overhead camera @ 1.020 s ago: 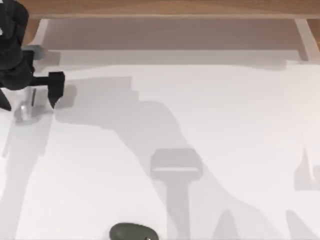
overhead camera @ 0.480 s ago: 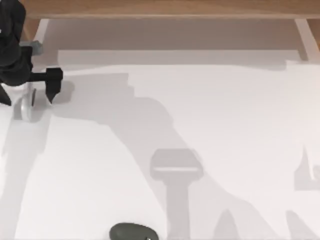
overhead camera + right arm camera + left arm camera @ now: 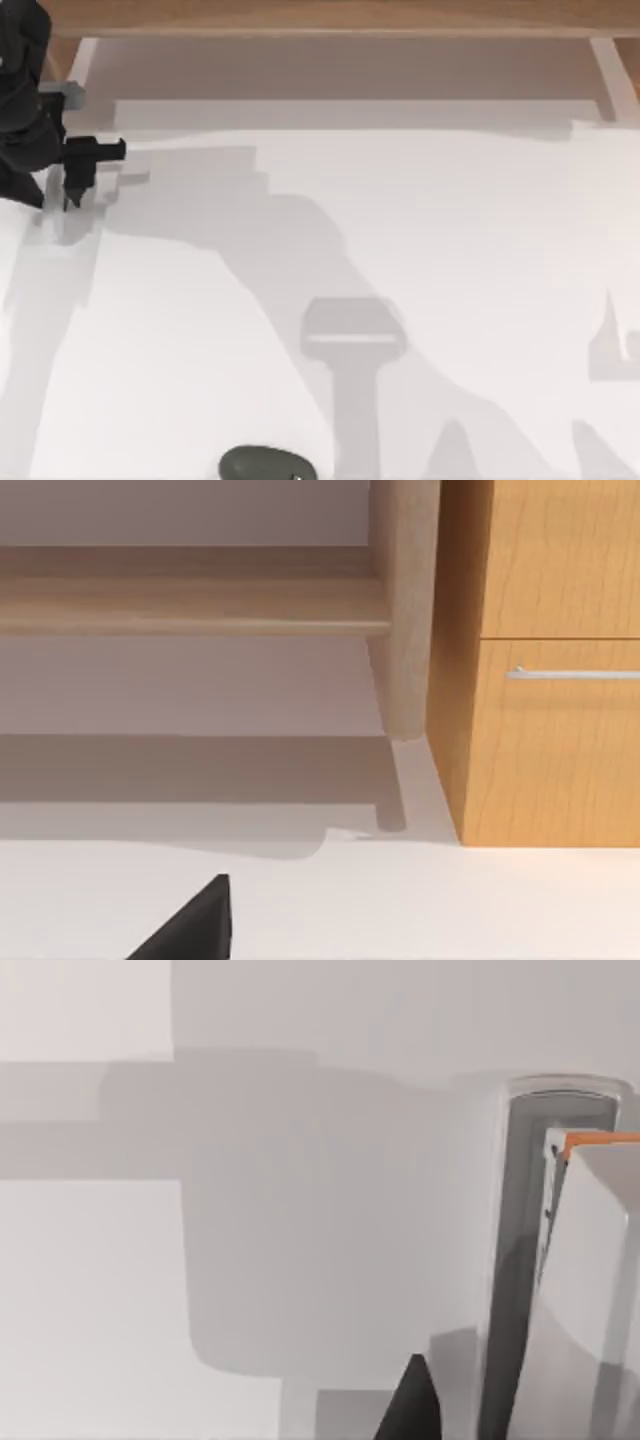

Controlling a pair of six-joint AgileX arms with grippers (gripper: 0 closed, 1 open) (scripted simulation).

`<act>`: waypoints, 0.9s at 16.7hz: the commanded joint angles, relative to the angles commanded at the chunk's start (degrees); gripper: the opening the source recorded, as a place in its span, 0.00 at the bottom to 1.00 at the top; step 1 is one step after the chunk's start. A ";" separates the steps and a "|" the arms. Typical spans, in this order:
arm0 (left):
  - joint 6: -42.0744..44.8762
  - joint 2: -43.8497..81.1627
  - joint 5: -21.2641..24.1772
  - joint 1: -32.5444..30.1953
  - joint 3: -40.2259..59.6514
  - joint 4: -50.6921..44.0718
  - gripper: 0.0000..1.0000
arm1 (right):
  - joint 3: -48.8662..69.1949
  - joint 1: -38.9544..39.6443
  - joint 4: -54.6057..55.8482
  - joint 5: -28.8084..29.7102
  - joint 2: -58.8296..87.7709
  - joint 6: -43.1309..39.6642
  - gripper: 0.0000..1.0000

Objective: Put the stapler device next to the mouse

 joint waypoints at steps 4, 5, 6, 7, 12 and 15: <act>0.00 0.00 0.00 0.00 0.00 0.00 0.00 | 0.00 0.00 0.00 0.00 0.00 0.00 1.00; 0.00 0.00 0.00 0.00 0.00 0.00 0.00 | 0.00 0.00 0.00 0.00 0.00 0.00 1.00; 0.00 0.00 0.00 0.00 0.00 0.00 0.00 | 0.00 0.00 0.00 0.00 0.00 0.00 1.00; 0.00 0.00 0.00 0.00 0.00 0.00 0.00 | 0.00 0.00 0.00 0.00 0.00 0.00 1.00; 0.06 -0.02 -0.02 -0.14 -0.01 -0.01 0.00 | 0.00 0.00 0.00 0.00 0.00 0.00 1.00; -0.72 -0.09 -0.07 -0.68 -1.11 -0.33 0.00 | 0.00 0.00 0.00 0.00 0.00 0.00 1.00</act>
